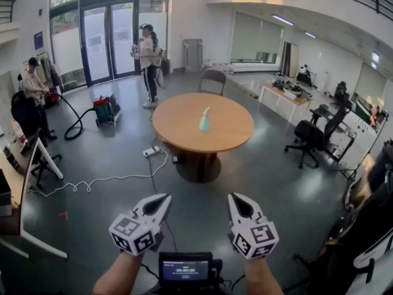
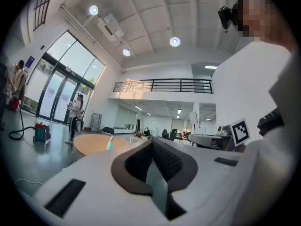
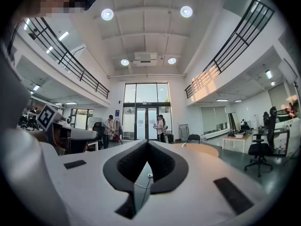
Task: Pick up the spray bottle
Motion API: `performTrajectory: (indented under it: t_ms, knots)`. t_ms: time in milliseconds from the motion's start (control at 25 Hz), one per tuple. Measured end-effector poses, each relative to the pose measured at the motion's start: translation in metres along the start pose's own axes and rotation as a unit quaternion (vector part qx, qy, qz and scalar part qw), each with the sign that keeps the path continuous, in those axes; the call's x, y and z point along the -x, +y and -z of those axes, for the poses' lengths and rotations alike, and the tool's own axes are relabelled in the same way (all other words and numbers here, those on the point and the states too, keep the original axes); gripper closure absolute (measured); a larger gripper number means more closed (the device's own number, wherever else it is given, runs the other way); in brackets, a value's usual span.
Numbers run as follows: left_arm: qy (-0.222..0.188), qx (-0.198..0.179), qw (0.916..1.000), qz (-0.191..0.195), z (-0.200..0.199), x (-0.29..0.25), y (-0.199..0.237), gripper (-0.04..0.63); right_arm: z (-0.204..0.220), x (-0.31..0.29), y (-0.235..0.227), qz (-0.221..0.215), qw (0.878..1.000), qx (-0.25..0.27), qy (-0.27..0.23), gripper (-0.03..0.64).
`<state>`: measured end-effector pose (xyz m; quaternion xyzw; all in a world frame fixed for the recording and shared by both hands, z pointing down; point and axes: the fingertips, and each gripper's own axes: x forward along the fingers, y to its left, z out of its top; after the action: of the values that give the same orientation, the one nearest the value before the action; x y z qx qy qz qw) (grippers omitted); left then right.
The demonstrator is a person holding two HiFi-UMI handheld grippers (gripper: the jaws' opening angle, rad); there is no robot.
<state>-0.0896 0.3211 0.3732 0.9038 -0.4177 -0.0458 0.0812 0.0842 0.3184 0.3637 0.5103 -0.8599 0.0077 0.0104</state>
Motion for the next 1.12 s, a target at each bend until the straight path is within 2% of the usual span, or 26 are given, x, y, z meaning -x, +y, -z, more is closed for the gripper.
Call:
performTrajectory:
  t_ms: [160, 560, 680, 880, 1000, 1120]
  knots:
    - [0.008, -0.033, 0.9993, 0.013, -0.008, -0.009, -0.004, 0.594, 0.002, -0.002, -0.001, 0.005, 1.0, -0.005, 0.002, 0.615]
    - [0.0, -0.009, 0.9999, 0.009, 0.0, 0.004, -0.002, 0.594, -0.005, -0.001, 0.01, 0.009, 1.0, -0.008, -0.001, 0.612]
    - [0.002, -0.02, 0.9997, 0.016, -0.002, 0.006, 0.001, 0.595, -0.016, -0.005, 0.018, 0.01, 1.0, 0.008, -0.014, 0.611]
    - [0.001, -0.051, 0.9983, 0.028, -0.019, 0.01, 0.011, 0.594, -0.051, -0.02, 0.044, -0.034, 0.998, 0.027, -0.041, 0.609]
    - [-0.001, -0.064, 0.9974, 0.033, -0.025, 0.017, 0.021, 0.594, -0.064, -0.029, 0.057, -0.027, 0.998, 0.046, -0.042, 0.609]
    - [-0.003, -0.058, 0.9978, 0.032, -0.027, 0.024, 0.04, 0.594, -0.067, -0.04, 0.074, -0.01, 0.998, 0.058, -0.038, 0.609]
